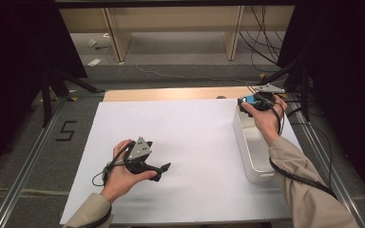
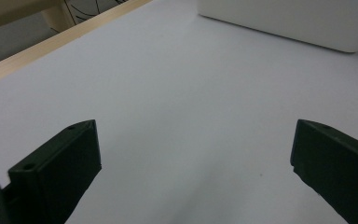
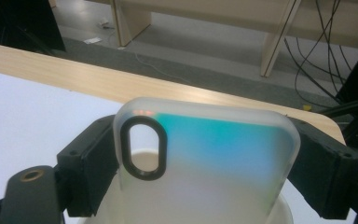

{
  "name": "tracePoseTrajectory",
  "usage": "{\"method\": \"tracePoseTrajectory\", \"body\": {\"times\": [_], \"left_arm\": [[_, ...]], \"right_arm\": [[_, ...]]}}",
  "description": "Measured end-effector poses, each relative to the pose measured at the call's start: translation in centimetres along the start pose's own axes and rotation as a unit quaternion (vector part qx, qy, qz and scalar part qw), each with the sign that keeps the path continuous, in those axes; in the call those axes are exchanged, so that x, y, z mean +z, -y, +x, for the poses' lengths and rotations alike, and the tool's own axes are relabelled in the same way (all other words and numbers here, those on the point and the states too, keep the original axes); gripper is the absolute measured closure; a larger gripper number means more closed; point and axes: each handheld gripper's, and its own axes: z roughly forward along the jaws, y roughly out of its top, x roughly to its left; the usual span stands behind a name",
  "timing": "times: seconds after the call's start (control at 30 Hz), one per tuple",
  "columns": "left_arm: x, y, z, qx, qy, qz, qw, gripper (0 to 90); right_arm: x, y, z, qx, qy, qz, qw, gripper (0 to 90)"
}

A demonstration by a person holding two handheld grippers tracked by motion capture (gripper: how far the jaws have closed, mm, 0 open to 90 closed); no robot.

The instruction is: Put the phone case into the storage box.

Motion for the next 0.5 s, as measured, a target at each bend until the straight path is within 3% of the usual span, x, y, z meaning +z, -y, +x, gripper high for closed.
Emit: {"method": "tracePoseTrajectory", "body": {"times": [0.5], "left_arm": [[0.02, -0.02, -0.02, 0.001, 0.001, 0.0, 1.0, 0.7]], "right_arm": [[0.43, 0.19, 0.24, -0.012, 0.004, -0.002, 0.9999, 12.2]]}}
